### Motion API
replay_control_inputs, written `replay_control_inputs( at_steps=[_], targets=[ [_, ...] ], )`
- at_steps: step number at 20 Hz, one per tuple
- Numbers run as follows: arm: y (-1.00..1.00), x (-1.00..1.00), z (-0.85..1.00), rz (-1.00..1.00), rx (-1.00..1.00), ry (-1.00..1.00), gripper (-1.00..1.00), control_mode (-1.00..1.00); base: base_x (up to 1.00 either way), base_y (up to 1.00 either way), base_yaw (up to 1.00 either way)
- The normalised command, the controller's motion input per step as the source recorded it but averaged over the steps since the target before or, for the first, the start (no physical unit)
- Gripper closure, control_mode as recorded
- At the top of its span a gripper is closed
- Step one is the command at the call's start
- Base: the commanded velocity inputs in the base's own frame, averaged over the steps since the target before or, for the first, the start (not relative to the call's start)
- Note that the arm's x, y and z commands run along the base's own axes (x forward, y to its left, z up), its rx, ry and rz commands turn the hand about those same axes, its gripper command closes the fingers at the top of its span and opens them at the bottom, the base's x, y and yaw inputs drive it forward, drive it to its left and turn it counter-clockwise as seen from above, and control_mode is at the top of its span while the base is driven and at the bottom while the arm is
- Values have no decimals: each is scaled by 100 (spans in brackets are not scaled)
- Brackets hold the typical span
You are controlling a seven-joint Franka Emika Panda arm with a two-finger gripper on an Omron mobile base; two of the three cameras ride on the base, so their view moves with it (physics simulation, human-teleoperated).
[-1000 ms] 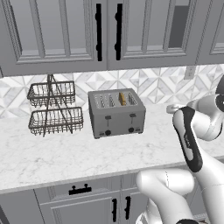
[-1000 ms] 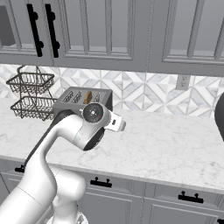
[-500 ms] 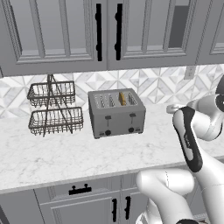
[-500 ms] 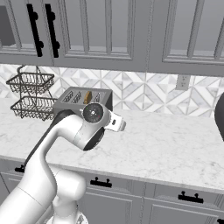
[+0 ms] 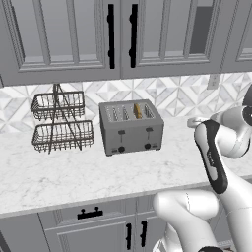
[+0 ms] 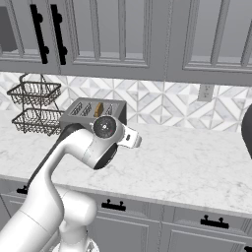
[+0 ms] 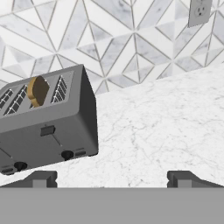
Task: Start the toaster. Once the lever pops up, take the bread to the plate on the dining counter.
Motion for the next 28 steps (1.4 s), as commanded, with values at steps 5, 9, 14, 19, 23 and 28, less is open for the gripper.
replay_control_inputs(
  at_steps=[5,9,14,19,23,28],
  targets=[
    [0,0,0,0,0,0,-100,-100,0,0,0],
    [0,0,0,0,0,0,-100,-100,0,0,0],
    [0,0,0,0,0,0,-100,-100,0,0,0],
    [0,0,0,0,0,0,-100,-100,0,0,0],
    [0,0,0,0,0,0,-100,-100,0,0,0],
    [0,1,0,0,0,0,-100,-100,0,0,0]
  ],
)
